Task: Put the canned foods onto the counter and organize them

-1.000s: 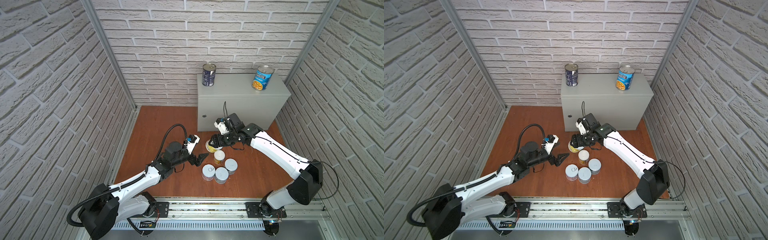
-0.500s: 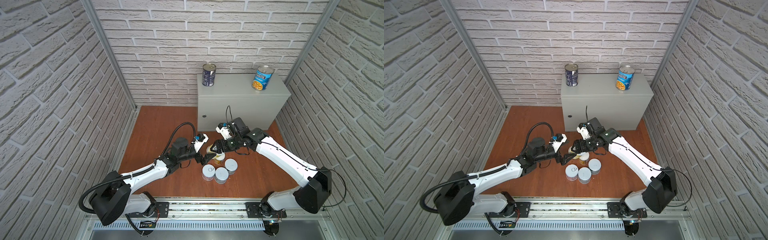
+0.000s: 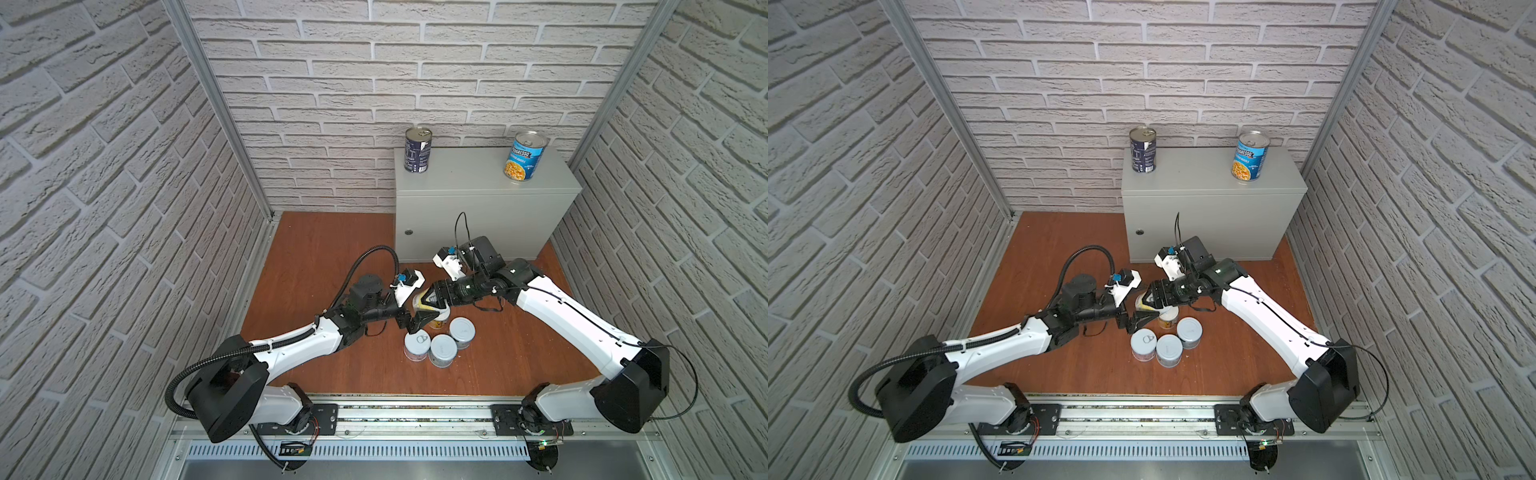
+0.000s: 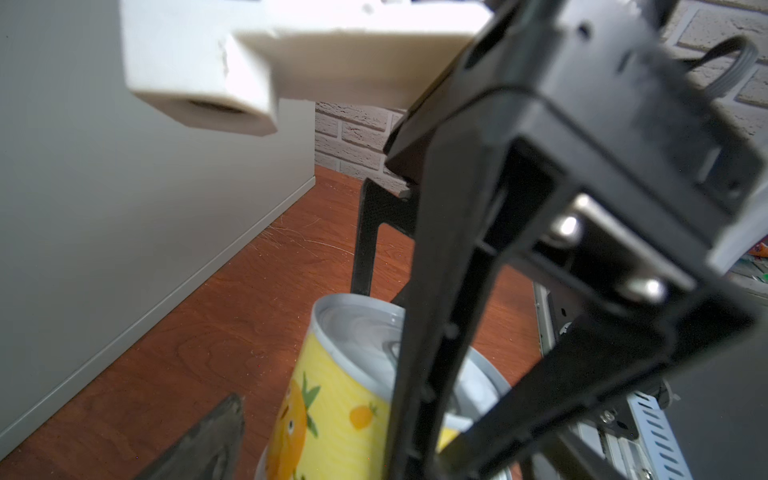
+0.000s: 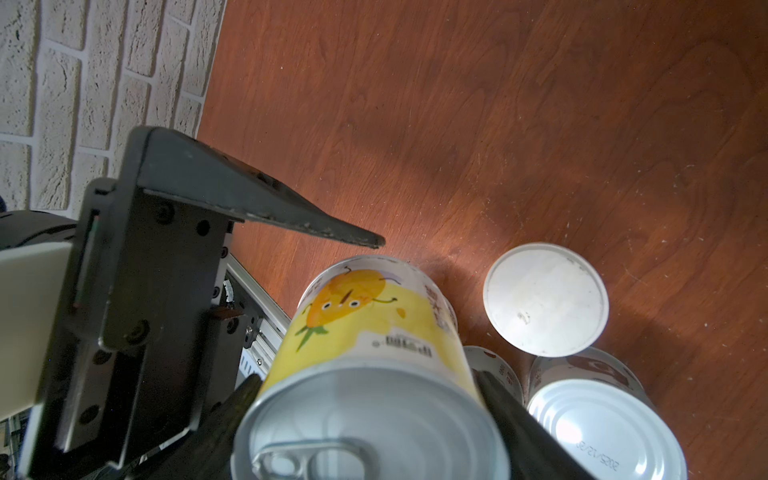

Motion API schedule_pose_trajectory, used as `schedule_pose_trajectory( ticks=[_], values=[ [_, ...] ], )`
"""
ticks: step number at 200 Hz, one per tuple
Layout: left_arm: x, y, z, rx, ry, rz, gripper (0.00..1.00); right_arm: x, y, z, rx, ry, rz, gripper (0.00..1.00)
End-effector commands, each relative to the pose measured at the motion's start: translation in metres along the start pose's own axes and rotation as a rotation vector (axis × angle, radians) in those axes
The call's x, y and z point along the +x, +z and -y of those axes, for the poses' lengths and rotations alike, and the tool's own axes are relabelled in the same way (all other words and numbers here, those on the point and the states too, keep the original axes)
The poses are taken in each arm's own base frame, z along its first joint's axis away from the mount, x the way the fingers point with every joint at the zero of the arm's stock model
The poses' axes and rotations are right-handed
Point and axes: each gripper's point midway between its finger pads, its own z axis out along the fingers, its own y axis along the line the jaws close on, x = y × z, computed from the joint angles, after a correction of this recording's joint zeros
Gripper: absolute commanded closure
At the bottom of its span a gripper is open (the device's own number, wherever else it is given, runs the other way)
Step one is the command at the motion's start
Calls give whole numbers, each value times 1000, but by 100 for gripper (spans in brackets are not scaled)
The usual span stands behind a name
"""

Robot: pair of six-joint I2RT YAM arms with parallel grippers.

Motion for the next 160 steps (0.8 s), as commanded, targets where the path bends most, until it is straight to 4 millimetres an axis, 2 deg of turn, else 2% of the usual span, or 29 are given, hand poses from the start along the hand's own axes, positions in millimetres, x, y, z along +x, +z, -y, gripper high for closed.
schedule_pose_trajectory(
  ticks=[1,86,160],
  values=[
    [-22,4,5,28,58,66,2,-14,-19,-22,-87,-58,92,94],
    [-25,9,11,74,57,80,2,-14,-20,-29,-125,-47,86,94],
    [-24,12,14,104,63,71,15,-10,-19,-29,-143,-33,83,94]
  ],
)
